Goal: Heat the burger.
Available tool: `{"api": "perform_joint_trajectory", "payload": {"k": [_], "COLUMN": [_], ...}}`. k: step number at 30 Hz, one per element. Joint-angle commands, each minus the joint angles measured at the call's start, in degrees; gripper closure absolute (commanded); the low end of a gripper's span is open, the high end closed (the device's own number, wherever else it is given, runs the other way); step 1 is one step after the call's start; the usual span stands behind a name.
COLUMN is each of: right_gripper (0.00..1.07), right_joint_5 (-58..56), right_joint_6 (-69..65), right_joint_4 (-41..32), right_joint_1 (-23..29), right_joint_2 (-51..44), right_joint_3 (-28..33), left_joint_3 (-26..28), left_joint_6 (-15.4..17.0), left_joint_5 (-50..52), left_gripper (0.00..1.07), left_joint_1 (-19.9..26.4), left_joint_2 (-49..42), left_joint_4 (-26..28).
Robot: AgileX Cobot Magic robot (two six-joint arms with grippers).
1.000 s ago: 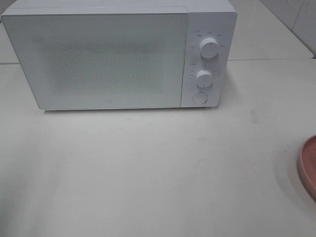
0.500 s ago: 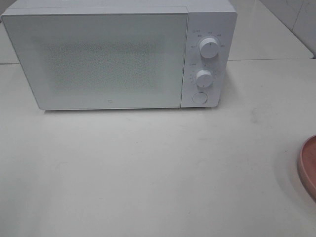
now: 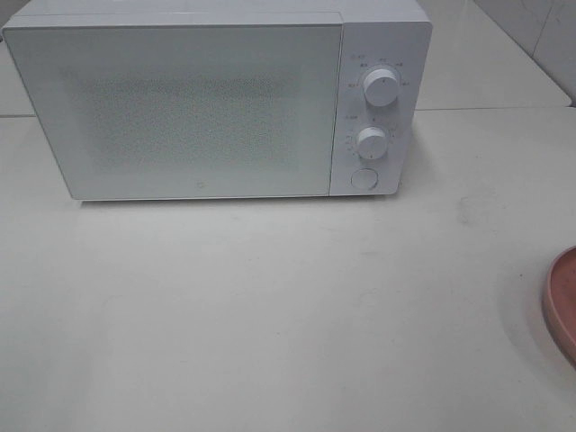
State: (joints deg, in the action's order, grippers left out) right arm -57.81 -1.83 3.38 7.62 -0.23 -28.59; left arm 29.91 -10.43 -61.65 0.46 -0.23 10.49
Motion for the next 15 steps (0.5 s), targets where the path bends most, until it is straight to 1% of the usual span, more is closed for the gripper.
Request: {"api": "perform_joint_trajectory", "payload": {"k": [1,15], "right_gripper": [0.32,0.32], "right_joint_5": [0.7,0.7], "right_joint_6": [0.0,0.0], "right_joint_4": [0.0,0.0], "right_joint_1": [-0.2,-0.2], "right_joint_2": [-1.5,-1.5], "right_joint_3": [0.1,0.1], "left_joint_3": [-0.1,-0.1], "left_joint_6": [0.5,0.4], "left_joint_5": [0.0,0.0], "left_gripper": [0.08,0.09], "left_joint_1": [0.2,0.2], "left_joint_2": [-1.3,-1.2], "left_joint_4": [-0.3,-0.3]}}
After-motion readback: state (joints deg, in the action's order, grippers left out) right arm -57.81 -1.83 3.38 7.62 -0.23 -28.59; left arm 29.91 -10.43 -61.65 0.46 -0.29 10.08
